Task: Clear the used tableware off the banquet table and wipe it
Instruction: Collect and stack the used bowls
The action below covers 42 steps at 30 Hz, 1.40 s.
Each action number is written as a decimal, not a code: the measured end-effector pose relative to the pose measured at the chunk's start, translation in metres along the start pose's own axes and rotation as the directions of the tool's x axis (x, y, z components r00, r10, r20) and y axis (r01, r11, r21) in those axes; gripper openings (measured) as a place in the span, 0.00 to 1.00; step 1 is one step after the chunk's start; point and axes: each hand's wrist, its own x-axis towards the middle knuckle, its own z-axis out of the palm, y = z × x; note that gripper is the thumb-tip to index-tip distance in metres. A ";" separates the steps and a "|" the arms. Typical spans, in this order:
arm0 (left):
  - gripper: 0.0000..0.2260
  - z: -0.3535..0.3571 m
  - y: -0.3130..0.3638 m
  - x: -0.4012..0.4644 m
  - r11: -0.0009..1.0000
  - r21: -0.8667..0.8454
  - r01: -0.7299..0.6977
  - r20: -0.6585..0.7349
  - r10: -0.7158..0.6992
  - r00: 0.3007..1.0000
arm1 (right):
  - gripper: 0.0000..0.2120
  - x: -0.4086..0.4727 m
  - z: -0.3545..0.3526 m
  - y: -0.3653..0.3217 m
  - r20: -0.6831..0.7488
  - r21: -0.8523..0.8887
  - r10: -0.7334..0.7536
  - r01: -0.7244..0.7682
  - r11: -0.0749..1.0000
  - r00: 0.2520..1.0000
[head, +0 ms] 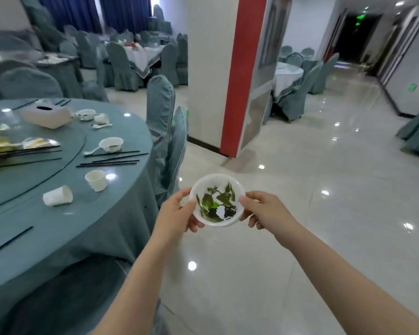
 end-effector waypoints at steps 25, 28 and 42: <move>0.12 -0.093 -0.008 0.341 0.986 -0.117 0.115 -0.533 -0.160 0.831 | 0.05 0.460 0.097 -0.131 0.455 -0.013 -0.163 0.190 0.982 0.876; 0.12 -0.117 -0.013 0.376 0.984 -0.123 0.130 -0.590 -0.178 0.787 | 0.06 0.505 0.124 -0.149 0.513 -0.031 -0.167 0.213 0.976 0.842; 0.11 -0.209 -0.068 0.510 0.937 -0.238 0.256 -0.833 -0.333 0.442 | 0.03 0.691 0.289 -0.195 0.811 -0.113 -0.034 0.213 0.970 0.584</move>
